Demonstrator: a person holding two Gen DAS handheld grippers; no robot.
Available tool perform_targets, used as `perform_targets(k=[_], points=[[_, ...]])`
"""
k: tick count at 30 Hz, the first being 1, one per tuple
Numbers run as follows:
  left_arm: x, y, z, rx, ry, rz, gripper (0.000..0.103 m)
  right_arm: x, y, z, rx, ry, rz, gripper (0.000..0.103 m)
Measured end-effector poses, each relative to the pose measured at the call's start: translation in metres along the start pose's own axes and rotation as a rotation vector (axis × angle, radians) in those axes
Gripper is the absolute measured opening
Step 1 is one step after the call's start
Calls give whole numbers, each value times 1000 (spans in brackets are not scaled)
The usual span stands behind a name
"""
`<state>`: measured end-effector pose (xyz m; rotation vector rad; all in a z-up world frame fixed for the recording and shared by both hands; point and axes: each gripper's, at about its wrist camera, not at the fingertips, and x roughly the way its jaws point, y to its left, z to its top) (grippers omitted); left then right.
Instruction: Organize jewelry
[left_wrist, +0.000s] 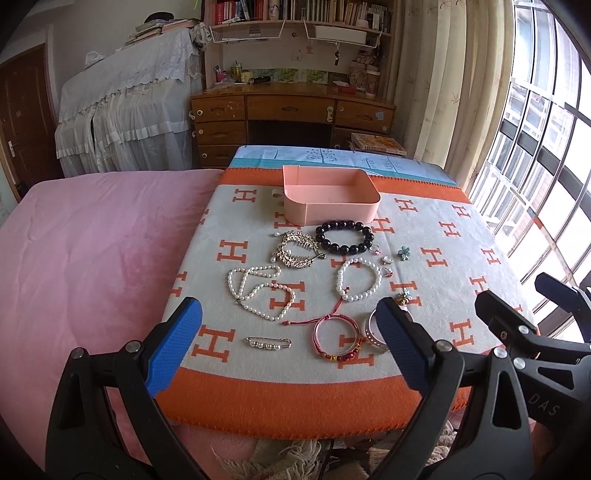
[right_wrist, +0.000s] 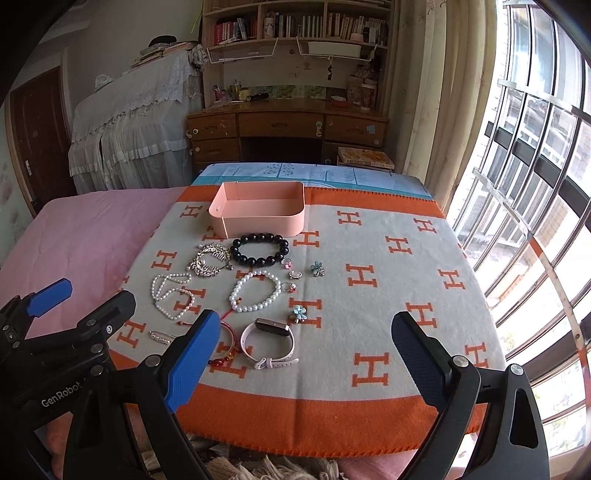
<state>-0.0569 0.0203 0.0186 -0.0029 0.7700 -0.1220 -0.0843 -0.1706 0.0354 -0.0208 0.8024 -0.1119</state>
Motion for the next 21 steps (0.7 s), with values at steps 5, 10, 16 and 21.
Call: perform_targets(k=[5,10,16,21], points=[[-15,8,-2,-7,-18,-9,95,-13,-1,-6,24,3,5,95],[-22,21,-2,-44,-23,-34,95,-13,1,-4,33,12,17,95],[-14,28,3,-68,-12,-76,95,5,6,2,14,43,32,96],[15,22,12,-51,52,-22,95,35,0,11,31,88,49,95]])
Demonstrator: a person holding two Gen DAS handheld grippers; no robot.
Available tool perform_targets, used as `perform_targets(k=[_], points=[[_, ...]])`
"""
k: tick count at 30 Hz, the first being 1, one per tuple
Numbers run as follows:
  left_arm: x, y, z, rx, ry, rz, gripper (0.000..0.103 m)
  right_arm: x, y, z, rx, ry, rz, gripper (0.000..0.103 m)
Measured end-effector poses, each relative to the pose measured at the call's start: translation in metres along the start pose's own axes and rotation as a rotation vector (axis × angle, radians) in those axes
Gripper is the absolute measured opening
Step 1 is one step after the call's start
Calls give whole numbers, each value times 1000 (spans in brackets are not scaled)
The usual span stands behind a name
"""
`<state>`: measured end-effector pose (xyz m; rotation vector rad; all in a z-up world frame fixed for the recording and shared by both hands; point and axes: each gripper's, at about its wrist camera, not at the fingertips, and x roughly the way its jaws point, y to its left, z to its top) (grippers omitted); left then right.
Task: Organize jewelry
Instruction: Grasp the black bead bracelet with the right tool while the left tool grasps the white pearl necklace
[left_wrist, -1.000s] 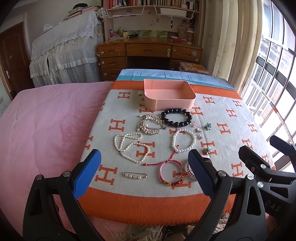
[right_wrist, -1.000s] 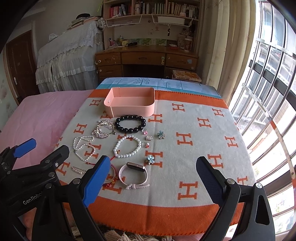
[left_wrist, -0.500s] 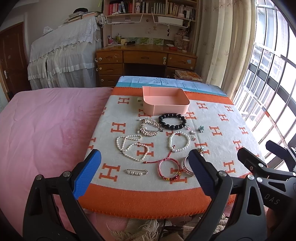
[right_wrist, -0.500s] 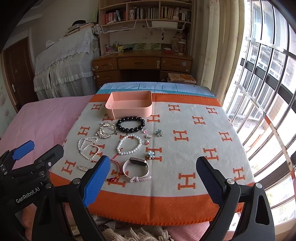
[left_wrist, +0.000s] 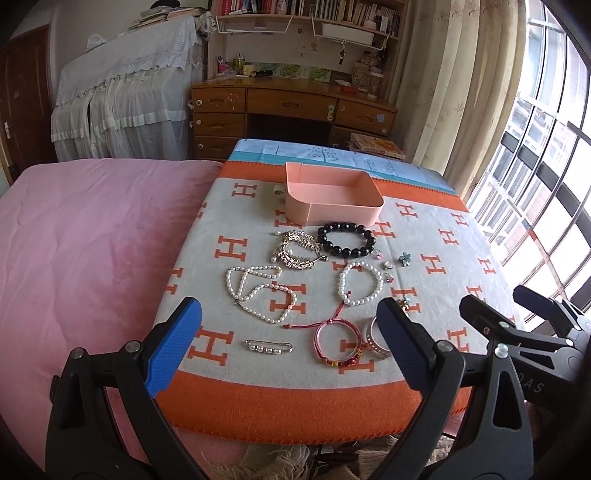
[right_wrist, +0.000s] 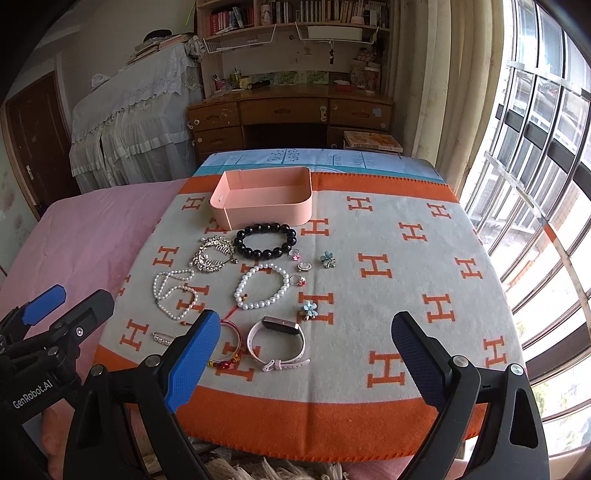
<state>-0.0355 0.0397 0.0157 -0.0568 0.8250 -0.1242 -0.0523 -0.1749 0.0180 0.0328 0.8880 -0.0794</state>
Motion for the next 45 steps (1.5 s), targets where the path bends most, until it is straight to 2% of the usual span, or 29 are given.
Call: perform_targets(k=[2,4,7,11,14,20,25,30,34,38,41,43,45], points=[[17,2,6,-10,40,-6,95,14,-4,5,2,22,10,95],[37,7,16,-29,89,-35,95,28,-9,10,6,48,25,84],[65,14,35,-16,140,-47,95,52,-22,23,23,95,40,74],[87,21,65,52,135,-40,95,85,-45,49,37,139,40,71],[100,28,93,58,150,-45,95,107,-58,74,40,178,57,70],[136,38,127,67,240,-35,95,153,-62,124,25,252,103,70],[186,43,120,63,370,-1,95,210,-34,143,-28,340,141,70],[219,60,91,63,483,29,93,277,-8,140,-28,473,184,70],[224,85,72,15,529,29,89,307,6,141,-31,486,175,70],[219,103,63,-10,534,41,88,327,23,144,-53,486,150,70],[216,108,59,-5,536,39,88,334,40,144,-113,461,104,65],[212,107,58,6,536,38,88,338,50,142,-158,448,68,57],[211,107,57,13,538,37,88,338,56,140,-197,439,59,53]])
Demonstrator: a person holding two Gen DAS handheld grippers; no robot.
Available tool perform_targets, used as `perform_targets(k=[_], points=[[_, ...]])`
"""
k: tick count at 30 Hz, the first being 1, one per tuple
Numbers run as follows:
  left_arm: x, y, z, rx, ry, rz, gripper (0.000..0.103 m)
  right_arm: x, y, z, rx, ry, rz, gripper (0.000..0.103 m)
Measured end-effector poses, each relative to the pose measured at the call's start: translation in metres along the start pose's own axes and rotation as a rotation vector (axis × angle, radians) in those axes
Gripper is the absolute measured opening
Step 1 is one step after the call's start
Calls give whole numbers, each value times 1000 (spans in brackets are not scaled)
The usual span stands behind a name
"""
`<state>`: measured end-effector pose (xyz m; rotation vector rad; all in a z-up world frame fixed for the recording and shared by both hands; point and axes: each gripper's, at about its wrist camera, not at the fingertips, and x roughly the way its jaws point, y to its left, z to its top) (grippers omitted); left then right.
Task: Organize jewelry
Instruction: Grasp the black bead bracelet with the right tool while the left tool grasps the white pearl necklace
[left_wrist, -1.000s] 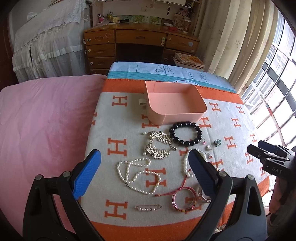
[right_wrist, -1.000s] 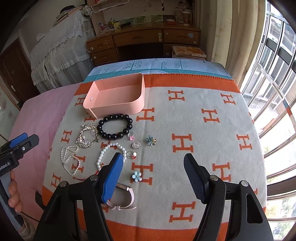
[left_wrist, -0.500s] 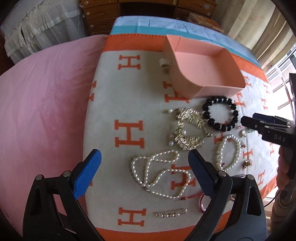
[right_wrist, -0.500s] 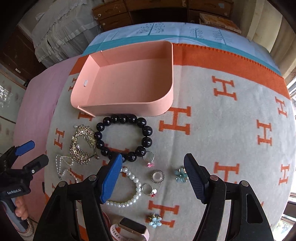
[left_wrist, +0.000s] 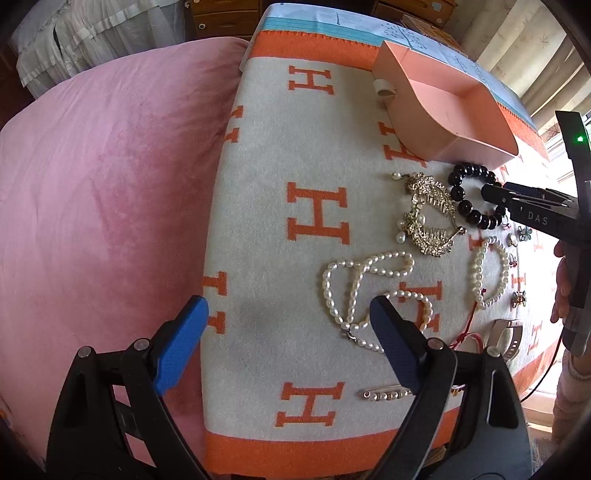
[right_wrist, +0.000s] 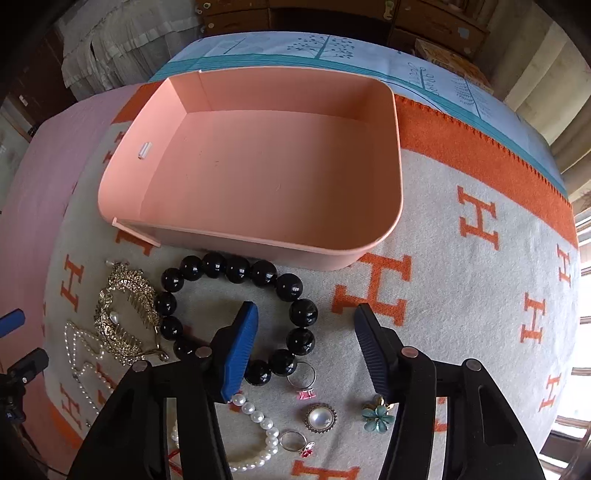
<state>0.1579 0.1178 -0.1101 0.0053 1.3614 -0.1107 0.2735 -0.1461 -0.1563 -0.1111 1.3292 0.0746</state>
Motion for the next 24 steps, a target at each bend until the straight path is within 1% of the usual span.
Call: perform_targets(k=[2,6,8,10,14,15,16,17,18,19,20,21,22,24], points=[[-2,0,-1,-2,4,-4,88,4,4,2,-6,-3,8,52],[0,3,4,-30,8,-12,88,7,8,0,-40,-38,31,52],[0,4,7,-40,9,-19,88,10,13,0,-60,-26,29,52],[0,3,9,-40,10,-27,88,10,15,2,-96,3,23,55],[-2,-4,12,-7,7,-33,88,6,12,1,-73,19,22,57],[-3,-7,12,7,4,-32,88,6,12,1,-65,20,22,55],[-4,-10,12,23,2,-29,87,5,13,1,-56,18,21,48],[-5,-14,12,39,-1,-25,82,-2,1,-7,-44,11,21,41],[-6,-17,11,56,-1,-20,73,-3,2,-8,-37,11,21,23],[-6,-20,11,74,5,-17,68,-6,3,-10,-29,16,25,15],[-5,-24,11,91,13,-17,59,-8,5,-13,-19,18,33,15],[-3,-27,11,104,22,-16,52,-9,5,-15,-13,16,39,15],[-1,-29,12,115,33,-12,49,-10,4,-19,-7,13,47,15],[6,-34,12,130,62,-10,34,-11,1,-24,20,18,75,15]])
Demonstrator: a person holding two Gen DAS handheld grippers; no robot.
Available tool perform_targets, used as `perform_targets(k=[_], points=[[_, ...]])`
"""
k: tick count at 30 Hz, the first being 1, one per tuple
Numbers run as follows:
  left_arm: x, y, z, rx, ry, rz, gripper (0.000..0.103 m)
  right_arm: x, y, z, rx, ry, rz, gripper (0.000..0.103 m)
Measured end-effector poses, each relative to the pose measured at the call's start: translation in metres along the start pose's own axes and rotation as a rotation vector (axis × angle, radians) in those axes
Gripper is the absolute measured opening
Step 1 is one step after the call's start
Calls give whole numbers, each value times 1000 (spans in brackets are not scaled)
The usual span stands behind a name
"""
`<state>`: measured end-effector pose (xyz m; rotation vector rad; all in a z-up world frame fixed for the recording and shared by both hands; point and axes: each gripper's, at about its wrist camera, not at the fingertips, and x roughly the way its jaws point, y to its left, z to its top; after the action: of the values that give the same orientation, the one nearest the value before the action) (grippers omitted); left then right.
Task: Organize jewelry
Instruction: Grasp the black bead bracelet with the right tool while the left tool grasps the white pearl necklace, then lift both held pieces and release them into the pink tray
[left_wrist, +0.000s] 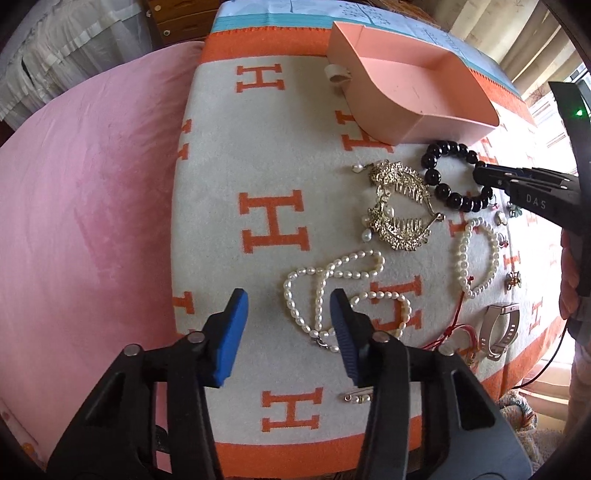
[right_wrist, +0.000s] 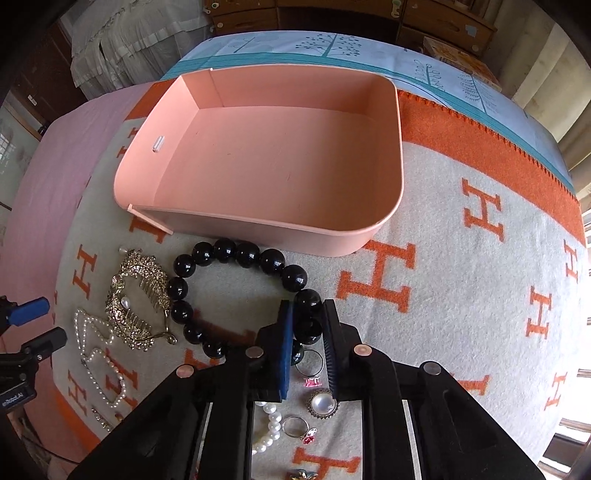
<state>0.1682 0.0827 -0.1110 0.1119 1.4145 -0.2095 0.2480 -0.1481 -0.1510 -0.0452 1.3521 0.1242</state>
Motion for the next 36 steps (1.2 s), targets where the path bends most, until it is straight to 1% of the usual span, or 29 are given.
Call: perform_targets(k=[2,7,8,9,10,13,16,18,21,27,28,29,30,34,36], points=[[5,-4,2,7,32,-17,30,-1,-5,-1,17,4,24,15],[7,-14,10,35,44,-10,28,-3,-8,-6,30,-7,46,15],[8,-14,12,31,50,-10,26,-3,-8,-6,30,-10,46,15],[9,-15,15,28,58,-12,20,-3,-7,-7,30,-12,46,15],[10,-15,16,25,67,-15,18,-4,-9,-8,30,-14,47,15],[12,-19,20,27,79,-13,18,-7,-17,-9,32,-16,57,15],[17,-22,29,41,91,1,18,-12,-31,-3,38,-16,71,15],[22,-24,32,52,105,18,18,-14,-35,-3,41,-17,77,15],[31,-27,38,48,133,25,18,-16,-38,-3,43,-21,79,15],[31,-30,45,45,109,25,17,-17,-37,-4,38,-31,78,15],[31,-31,47,49,103,31,14,-16,-37,-5,39,-32,79,15],[30,-31,47,53,93,39,4,-17,-37,-5,40,-33,81,15],[30,-31,46,50,88,43,3,-17,-38,-5,42,-34,83,15],[28,-35,44,42,56,63,3,-18,-40,-6,47,-37,91,15],[23,-33,41,20,44,52,3,-18,-41,-6,45,-39,90,15]])
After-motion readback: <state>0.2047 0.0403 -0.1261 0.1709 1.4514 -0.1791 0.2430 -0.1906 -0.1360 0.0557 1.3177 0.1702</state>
